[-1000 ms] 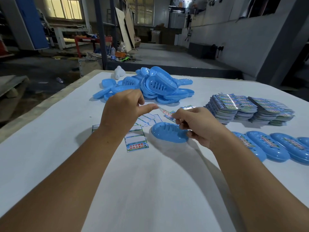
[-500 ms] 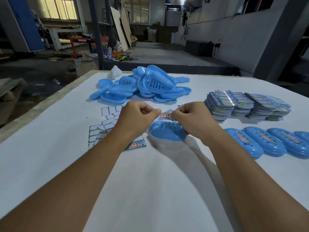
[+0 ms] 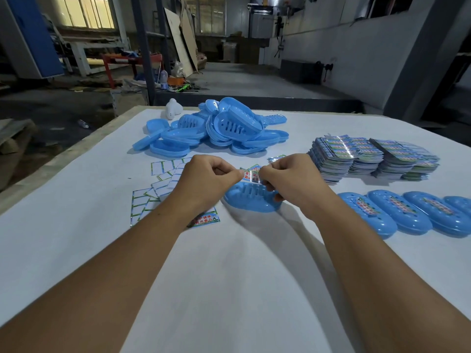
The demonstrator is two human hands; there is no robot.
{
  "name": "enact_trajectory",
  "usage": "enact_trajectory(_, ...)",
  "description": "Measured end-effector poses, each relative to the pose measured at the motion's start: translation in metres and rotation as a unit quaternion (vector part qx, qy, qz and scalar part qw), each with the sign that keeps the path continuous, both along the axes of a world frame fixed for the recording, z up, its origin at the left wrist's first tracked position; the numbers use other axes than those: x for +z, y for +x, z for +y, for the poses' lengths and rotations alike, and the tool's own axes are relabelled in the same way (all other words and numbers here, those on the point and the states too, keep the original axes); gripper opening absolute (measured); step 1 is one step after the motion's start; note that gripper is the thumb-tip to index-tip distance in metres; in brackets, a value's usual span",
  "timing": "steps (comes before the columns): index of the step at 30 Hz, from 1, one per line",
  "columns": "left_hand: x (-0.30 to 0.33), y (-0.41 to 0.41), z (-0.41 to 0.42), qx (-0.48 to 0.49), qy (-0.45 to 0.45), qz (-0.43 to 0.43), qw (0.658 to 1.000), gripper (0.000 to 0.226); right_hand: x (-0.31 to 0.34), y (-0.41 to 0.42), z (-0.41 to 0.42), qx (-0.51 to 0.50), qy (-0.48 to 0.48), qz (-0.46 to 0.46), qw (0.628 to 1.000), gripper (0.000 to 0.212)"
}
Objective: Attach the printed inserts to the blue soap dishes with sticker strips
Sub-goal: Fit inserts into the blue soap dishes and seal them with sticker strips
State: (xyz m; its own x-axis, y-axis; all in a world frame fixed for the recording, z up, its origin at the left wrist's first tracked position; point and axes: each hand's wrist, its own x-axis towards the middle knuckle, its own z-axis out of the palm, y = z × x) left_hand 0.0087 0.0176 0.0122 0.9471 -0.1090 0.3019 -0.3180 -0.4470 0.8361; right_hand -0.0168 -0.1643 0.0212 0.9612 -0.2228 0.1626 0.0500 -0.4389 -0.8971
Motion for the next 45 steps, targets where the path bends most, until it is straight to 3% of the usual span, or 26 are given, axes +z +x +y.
enact_trajectory(9,-0.004,0.004,-0.003,0.016,0.005,0.048,0.999,0.019,0.003,-0.001,-0.004,-0.022,0.026,0.020,0.999,0.021)
enact_trajectory(14,-0.007,0.006,-0.010,0.015,0.025,0.072,0.997,0.026,0.000,-0.004,-0.006,-0.006,-0.019,0.050,0.999,0.030)
enact_trajectory(21,-0.009,0.007,-0.009,0.024,0.089,0.060,0.994,0.025,0.001,-0.004,-0.003,-0.032,-0.117,0.045,0.992,0.026)
enact_trajectory(33,-0.009,0.005,-0.011,0.036,0.139,0.039,0.989,0.022,0.002,-0.005,0.001,-0.042,-0.131,0.078,0.987,0.022)
enact_trajectory(45,-0.008,0.006,-0.020,0.081,0.265,-0.039,0.960,0.028,0.003,-0.005,0.007,-0.053,-0.192,0.068,0.978,0.019)
